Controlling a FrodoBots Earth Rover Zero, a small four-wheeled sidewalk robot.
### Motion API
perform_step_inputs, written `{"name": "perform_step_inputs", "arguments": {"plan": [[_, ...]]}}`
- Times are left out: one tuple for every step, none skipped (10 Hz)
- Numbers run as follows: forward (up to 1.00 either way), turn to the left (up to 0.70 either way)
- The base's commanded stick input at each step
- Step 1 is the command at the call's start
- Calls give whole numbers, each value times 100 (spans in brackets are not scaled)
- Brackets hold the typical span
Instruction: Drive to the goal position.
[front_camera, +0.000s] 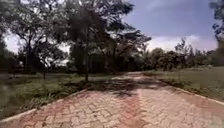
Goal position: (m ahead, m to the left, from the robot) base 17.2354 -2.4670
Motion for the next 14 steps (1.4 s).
{"name": "perform_step_inputs", "arguments": {"plan": [[70, -35], [70, -35], [70, -35], [70, -35], [70, -35], [70, -35], [70, -35], [70, -35], [70, -35], [70, -18], [70, 0], [70, 0], [70, 0], [70, 0]]}}
